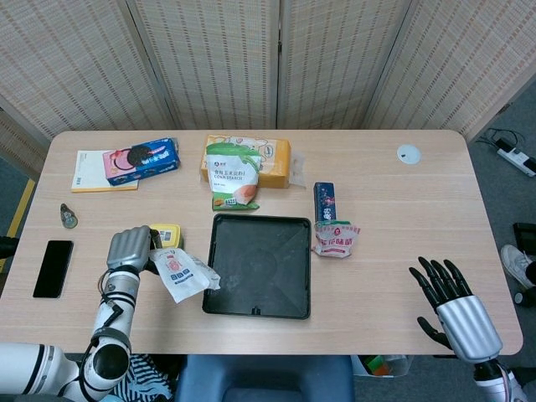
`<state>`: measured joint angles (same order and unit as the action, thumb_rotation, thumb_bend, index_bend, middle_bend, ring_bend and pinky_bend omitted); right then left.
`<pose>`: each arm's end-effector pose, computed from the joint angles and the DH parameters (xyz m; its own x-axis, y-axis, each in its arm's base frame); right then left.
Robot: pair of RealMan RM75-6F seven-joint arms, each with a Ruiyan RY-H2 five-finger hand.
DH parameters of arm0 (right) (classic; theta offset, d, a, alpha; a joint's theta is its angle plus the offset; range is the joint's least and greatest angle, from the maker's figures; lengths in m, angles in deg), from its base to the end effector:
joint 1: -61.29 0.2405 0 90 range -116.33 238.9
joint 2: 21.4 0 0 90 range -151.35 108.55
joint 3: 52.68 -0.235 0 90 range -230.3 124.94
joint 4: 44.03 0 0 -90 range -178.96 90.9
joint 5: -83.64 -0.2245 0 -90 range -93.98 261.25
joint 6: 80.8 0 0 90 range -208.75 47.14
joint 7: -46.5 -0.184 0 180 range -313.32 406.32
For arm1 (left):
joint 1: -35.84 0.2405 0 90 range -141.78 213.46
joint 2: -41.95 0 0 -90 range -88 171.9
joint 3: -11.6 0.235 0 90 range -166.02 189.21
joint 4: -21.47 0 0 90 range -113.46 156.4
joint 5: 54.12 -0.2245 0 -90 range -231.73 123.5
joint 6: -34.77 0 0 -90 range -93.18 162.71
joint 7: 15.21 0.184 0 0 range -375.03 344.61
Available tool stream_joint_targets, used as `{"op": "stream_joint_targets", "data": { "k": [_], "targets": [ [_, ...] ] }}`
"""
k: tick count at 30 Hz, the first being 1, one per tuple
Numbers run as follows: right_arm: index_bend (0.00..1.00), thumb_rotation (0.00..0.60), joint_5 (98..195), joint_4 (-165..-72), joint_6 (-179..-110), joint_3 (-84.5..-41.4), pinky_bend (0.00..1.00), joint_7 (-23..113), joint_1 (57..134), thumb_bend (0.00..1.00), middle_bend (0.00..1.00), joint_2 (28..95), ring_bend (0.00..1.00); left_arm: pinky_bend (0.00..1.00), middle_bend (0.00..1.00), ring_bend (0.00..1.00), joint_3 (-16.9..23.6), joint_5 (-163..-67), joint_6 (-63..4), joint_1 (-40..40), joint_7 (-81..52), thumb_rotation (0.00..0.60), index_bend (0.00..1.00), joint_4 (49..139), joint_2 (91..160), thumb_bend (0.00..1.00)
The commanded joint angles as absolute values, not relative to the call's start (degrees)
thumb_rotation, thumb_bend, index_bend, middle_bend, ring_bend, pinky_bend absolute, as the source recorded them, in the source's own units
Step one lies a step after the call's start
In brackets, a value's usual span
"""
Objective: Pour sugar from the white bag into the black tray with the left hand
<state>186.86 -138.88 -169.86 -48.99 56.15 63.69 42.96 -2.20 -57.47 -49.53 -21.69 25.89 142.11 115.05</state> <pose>-0.2510 -0.1750 0.1046 0.5069 -0.0204 0.8617 -0.8331 -0.2683 0.4837 -0.1138 0.3323 0.0404 0.3224 0.4100 0.8532 0.8858 0.1872 -0.4246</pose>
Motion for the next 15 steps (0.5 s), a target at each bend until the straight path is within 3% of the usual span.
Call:
{"op": "stream_joint_targets", "data": {
  "k": [1, 15],
  "targets": [
    [0.00, 0.600, 186.9, -138.9, -169.8, -48.9, 0.00, 56.1, 63.7, 0.28, 0.00, 42.9, 0.00, 1.00, 1.00, 1.00, -2.1, -58.3, -52.4, -22.7, 28.0, 0.600, 0.95, 141.1, 117.7, 0.22],
    [0.00, 0.600, 187.2, -138.8, -169.7, -48.6, 0.00, 55.8, 63.7, 0.28, 0.00, 42.8, 0.00, 1.00, 1.00, 1.00, -1.5, -66.8, -62.5, -22.8, 33.8, 0.600, 0.95, 137.1, 126.0, 0.22]
  ]
}}
